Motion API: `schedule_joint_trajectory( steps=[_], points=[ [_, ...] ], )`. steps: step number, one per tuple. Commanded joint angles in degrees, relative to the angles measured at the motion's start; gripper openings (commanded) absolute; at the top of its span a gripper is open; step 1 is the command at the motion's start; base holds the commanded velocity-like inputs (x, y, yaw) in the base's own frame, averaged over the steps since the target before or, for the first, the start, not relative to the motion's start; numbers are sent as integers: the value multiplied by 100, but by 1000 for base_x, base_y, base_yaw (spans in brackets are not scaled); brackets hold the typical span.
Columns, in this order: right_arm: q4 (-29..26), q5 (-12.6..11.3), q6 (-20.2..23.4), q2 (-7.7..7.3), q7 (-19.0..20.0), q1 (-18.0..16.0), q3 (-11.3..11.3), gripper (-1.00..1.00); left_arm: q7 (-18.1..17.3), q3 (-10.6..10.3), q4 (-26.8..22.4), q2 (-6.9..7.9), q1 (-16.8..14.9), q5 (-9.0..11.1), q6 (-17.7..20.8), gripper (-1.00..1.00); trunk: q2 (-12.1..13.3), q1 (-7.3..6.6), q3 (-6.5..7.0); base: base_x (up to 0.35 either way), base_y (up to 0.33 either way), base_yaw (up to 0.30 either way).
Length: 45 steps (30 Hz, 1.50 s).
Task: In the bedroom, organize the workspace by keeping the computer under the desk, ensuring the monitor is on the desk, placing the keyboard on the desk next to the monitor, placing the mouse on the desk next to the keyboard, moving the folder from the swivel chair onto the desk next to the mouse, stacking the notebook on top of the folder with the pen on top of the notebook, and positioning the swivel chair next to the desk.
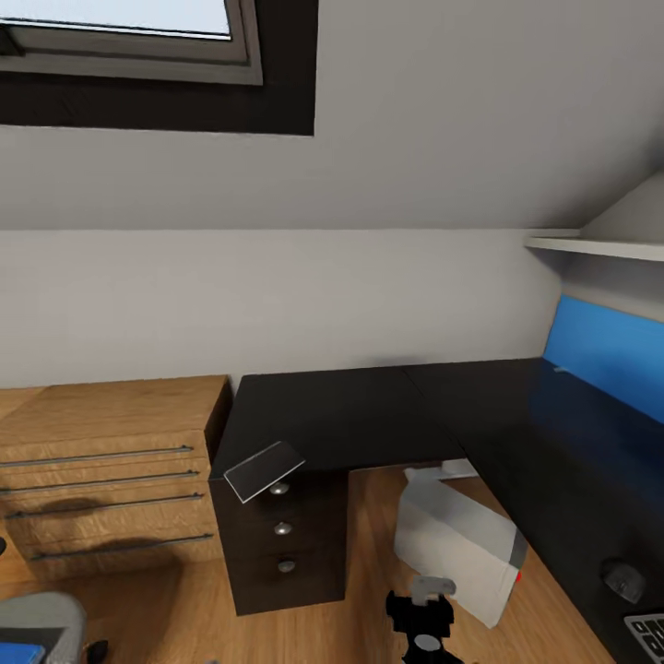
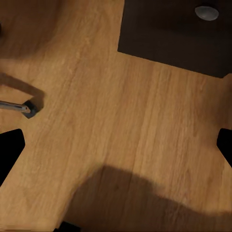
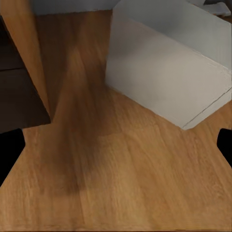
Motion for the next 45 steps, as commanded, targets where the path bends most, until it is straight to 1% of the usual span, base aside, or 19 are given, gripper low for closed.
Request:
schedule_joint_trajectory(
  steps=[1, 2, 3, 4, 6, 17, 20, 45],
  points=[
    [66, -56, -51, 0, 44, -5, 53, 100, 38, -16, -9, 3, -2, 38, 23, 100, -4, 0, -9, 0, 0, 151],
    [261, -54, -127, 0, 218, -2, 52, 100, 40, -15, -7, 3, -2, 39, 21, 100, -4, 0, -10, 0, 0, 77],
    [525, -56, -336, 0, 460, 17, 46, 100, 41, -17, -6, 3, -2, 41, 21, 100, -4, 0, -11, 0, 0, 25],
    [615, -53, -497, 0, 583, 83, 47, 100, 38, -21, -4, 3, -2, 42, 20, 100, -4, 0, -11, 0, 0, 10],
    [638, -53, -542, 0, 616, 114, 48, 100, 36, -22, -1, 3, -2, 42, 20, 100, -4, 0, -11, 0, 0, 7],
    [669, -98, -638, -24, 674, 170, 52, 100, 15, -15, 211, 3, -2, 32, 20, 100, -4, 0, -12, 0, 0, 1],
    [677, -87, -968, -26, 675, 170, 50, 100, 12, -36, 223, -6, -2, 33, 20, 100, -4, 0, -12, 0, 0, 242],
    [677, -87, -991, -42, 675, 170, 43, 100, 7, -43, 257, 1, -2, 42, 20, 100, -4, 0, -46, 0, 0, 278]
  ],
)
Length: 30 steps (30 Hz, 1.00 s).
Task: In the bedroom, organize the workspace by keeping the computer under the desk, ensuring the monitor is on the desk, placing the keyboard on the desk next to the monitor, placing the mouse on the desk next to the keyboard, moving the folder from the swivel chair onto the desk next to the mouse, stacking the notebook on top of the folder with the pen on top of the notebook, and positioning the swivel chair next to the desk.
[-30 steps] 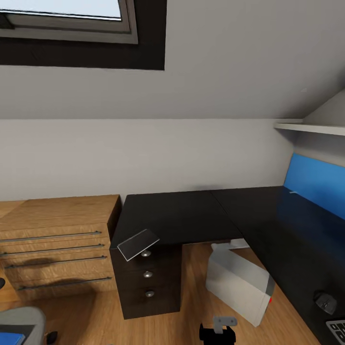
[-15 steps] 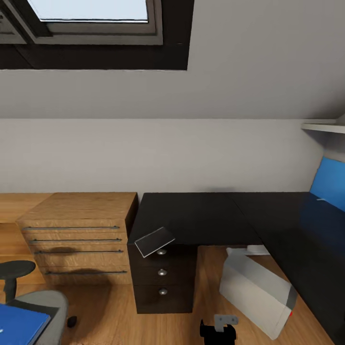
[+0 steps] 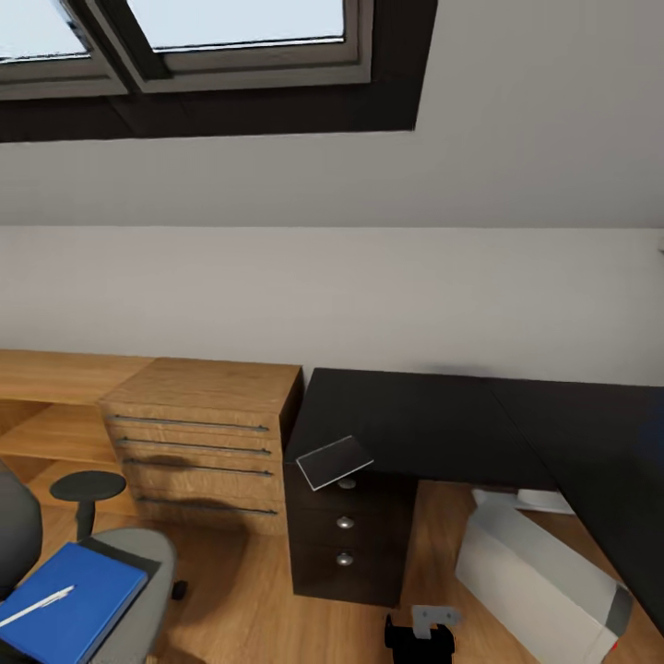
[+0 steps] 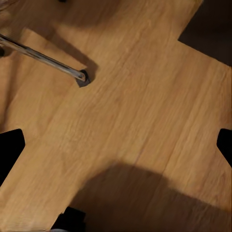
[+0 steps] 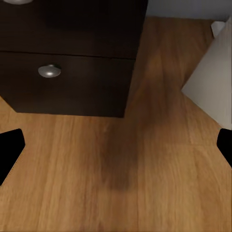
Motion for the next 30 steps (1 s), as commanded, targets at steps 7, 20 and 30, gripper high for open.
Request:
schedule_joint_trajectory(
  steps=[7, 20, 30],
  points=[
    [11, -58, -45, 2, -8, -6, 57, 100, 38, -17, 82, 5, -2, 34, 18, 100, -4, 0, -17, 0, 0, 279],
    [11, -49, -62, 2, -8, -6, 53, 100, 38, -14, 104, 5, -2, 34, 18, 100, -4, 0, -18, 0, 0, 279],
    [11, -41, -68, 2, -12, -6, 55, 100, 38, -14, 113, 0, -2, 38, 23, 100, -4, 0, 11, 0, 0, 261]
  ],
)
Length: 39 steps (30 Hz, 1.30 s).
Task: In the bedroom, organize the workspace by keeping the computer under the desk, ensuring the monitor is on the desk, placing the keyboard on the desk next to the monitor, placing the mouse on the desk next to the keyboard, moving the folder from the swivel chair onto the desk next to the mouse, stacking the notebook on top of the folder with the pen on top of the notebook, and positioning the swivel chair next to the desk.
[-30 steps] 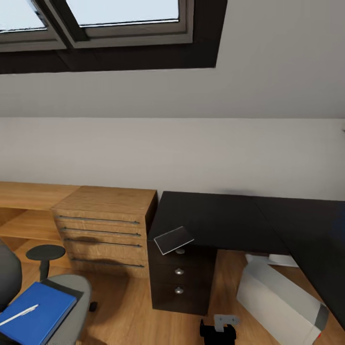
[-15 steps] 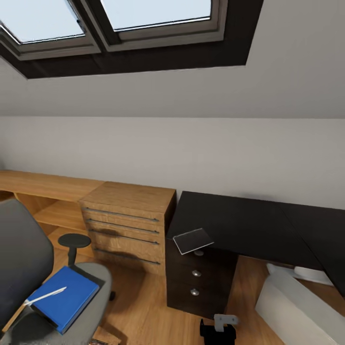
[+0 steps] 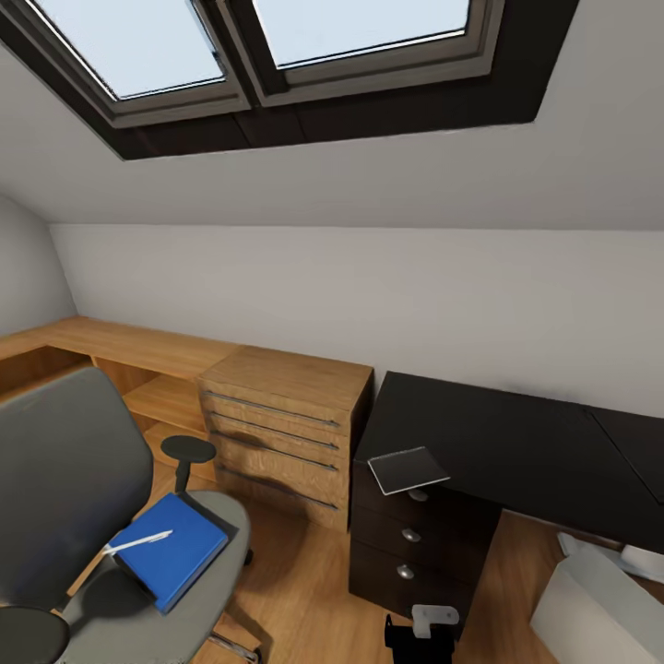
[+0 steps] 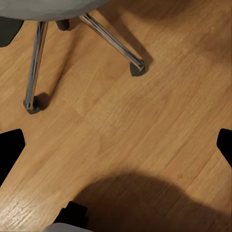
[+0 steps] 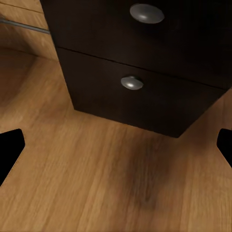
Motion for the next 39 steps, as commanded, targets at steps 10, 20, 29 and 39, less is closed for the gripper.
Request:
schedule_joint_trajectory(
  steps=[10, 20, 29, 39],
  points=[
    [12, -81, -75, 10, -20, -6, 53, 100, 40, -13, -8, 7, -2, 26, 24, 100, -4, 0, 8, 0, 0, 55],
    [13, -90, -82, 11, -21, -6, 54, 100, 61, -12, -1, 8, -2, 41, 29, 100, -4, 0, 8, 0, 0, 174],
    [11, -92, -84, 11, -15, -6, 54, 100, 65, -20, 169, 8, -2, 34, 24, 100, -4, 0, 8, 0, 0, 278],
    [11, -79, -100, 4, -6, -6, 53, 100, 78, -14, 184, 13, -2, 40, 26, 100, -4, 0, 8, 0, 0, 281]
  ],
)
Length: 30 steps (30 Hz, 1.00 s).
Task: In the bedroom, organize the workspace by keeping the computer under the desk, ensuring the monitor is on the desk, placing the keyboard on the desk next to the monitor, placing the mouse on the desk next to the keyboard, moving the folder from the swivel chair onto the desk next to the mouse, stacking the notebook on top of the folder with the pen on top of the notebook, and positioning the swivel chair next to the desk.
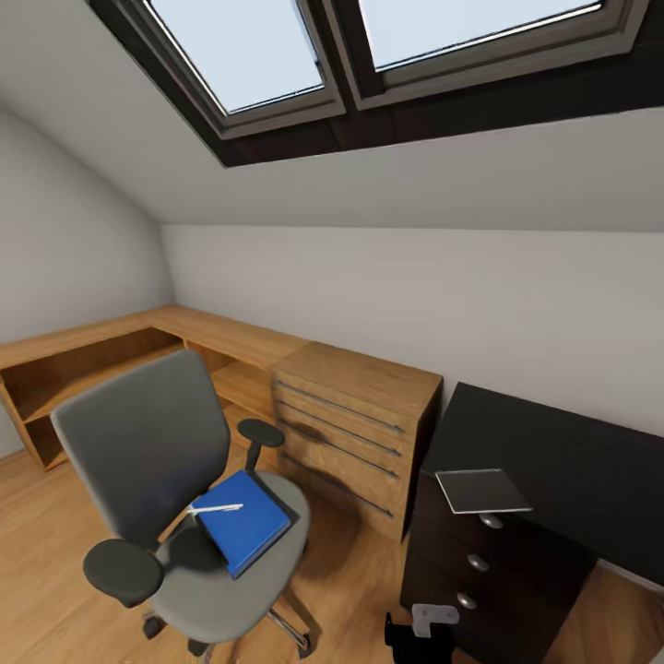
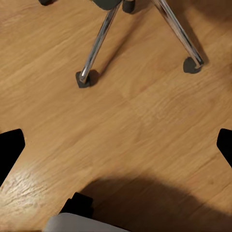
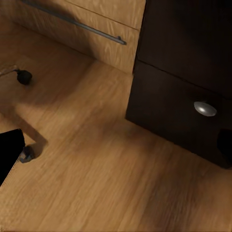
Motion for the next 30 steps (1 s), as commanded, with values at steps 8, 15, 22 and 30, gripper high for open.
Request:
schedule_joint_trajectory(
  steps=[8, 15, 22, 30],
  points=[
    [11, -27, -30, 0, -8, -6, 51, 100, 54, -16, -1, 27, -2, 56, 38, 100, -4, 0, -6, 0, 0, 281],
    [11, -16, -96, 0, -8, -6, 51, 100, 59, -8, 53, 69, -2, 64, 41, 100, -4, 0, -6, 0, 0, 277],
    [11, -12, -327, 0, -8, -6, 51, 100, 46, -7, 132, 92, -2, 66, 33, 100, -4, 0, -6, 0, 0, 246],
    [13, -18, -347, 0, -8, -1, 51, 100, 8, -1, 143, 101, -2, 57, -342, 100, -4, 0, -6, 0, 0, 272]
  ],
)
